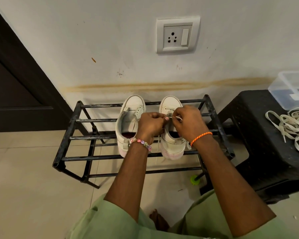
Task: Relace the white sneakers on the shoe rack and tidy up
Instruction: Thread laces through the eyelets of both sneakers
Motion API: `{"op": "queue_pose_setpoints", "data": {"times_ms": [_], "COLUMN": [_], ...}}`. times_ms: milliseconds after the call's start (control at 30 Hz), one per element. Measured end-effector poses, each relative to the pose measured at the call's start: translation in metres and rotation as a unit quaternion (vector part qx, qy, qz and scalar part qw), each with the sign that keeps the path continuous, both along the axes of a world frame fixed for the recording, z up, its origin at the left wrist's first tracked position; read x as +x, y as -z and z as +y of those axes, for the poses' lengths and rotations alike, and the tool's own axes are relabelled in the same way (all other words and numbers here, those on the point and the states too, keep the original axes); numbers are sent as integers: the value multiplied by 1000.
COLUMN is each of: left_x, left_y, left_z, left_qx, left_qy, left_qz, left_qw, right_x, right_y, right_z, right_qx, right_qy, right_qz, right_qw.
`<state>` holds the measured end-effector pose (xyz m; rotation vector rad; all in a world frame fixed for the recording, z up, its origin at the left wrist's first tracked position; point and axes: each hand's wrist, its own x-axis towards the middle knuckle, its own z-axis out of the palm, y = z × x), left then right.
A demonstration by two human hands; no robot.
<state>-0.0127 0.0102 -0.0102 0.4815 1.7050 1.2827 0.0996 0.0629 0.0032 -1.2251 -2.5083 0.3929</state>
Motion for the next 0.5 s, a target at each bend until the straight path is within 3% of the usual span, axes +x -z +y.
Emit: {"op": "queue_pose_setpoints", "data": {"times_ms": [300,400,500], "left_x": [-6,-10,-7], "left_y": [-1,4,15], "left_z": [-3,-1,2], "left_qx": [17,25,42], "left_qy": [79,74,71], "left_qz": [-15,-7,79], "left_qw": [997,997,993], "right_x": [-11,-12,-11], "right_y": [-3,4,8], "right_z": [-7,-12,-15], "right_qx": [-14,2,-3], "right_qy": [31,42,62], "right_qz": [-33,15,103], "right_qw": [999,999,993]}}
